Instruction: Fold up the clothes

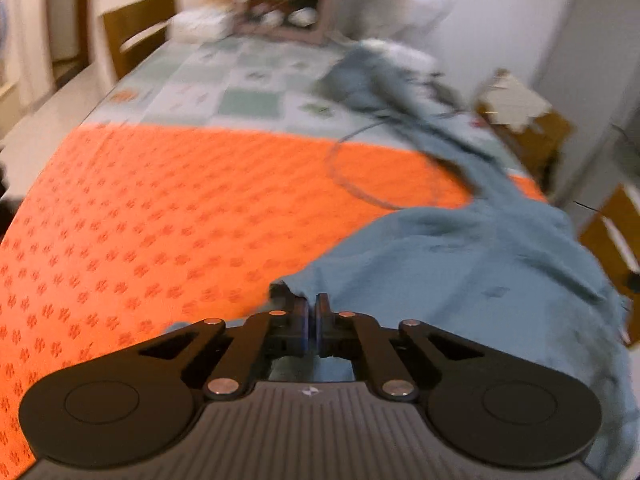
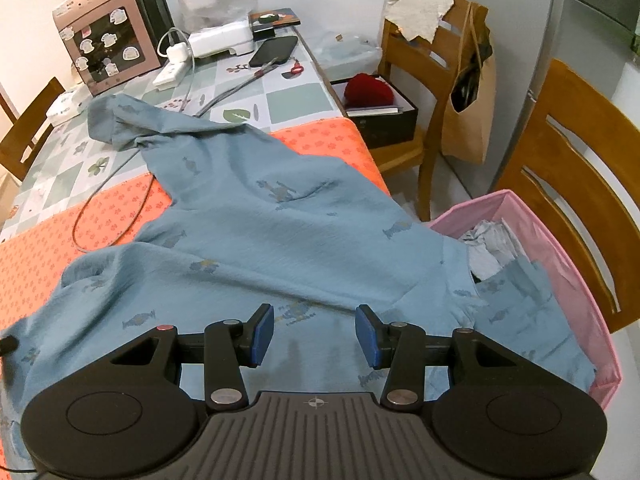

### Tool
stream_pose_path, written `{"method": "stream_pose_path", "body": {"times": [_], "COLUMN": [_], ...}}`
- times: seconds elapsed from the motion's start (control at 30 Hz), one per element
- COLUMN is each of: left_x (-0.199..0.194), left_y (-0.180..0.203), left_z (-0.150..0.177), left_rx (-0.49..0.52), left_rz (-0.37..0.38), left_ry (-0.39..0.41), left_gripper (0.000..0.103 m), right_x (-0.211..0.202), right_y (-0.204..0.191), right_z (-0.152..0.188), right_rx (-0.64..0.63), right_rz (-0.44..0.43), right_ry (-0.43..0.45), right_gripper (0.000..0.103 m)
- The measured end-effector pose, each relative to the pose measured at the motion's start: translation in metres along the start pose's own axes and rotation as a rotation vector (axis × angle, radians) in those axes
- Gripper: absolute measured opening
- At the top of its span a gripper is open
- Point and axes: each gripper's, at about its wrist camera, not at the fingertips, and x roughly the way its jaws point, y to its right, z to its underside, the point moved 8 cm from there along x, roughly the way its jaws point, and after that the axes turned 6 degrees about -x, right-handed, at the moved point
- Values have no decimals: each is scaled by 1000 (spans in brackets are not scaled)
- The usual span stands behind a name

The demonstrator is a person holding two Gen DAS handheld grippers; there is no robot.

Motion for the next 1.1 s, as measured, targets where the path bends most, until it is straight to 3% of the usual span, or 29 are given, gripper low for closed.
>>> {"method": "stream_pose_path", "body": {"times": [0.07, 0.23, 0.3, 0.47, 0.63, 0.77, 0.87, 1.1], "left_x": [-19, -49, -52, -58, -50, -35, -29, -2], "left_y": [21, 70, 80, 70, 34, 18, 10, 9], "left_z": [5, 49, 71, 85, 64, 56, 59, 73], "left_rx": [44, 195, 286, 351, 350, 437, 505, 669], "left_rz": [114, 386, 403, 356, 205, 107, 88, 64], "left_ry": [-12, -169, -214, -196, -111, -96, -89, -110], "left_gripper": [3, 4, 7, 23, 27, 39, 53, 53], "right_x": [1, 3, 4, 2, 3, 4, 3, 4], "right_y": [0, -3, -5, -7, -5, -5, -6, -8], "right_z": [2, 5, 5, 3, 6, 9, 9, 12], "right_rx": [1, -6, -11, -17, -6, 2, -1, 5], "right_rz": [0, -7, -11, -20, -18, -17, -17, -11], "right_ry": [-5, -14, -15, -8, -12, -22, -21, -28], "right_gripper": [48, 48, 48, 48, 48, 48, 48, 48]}}
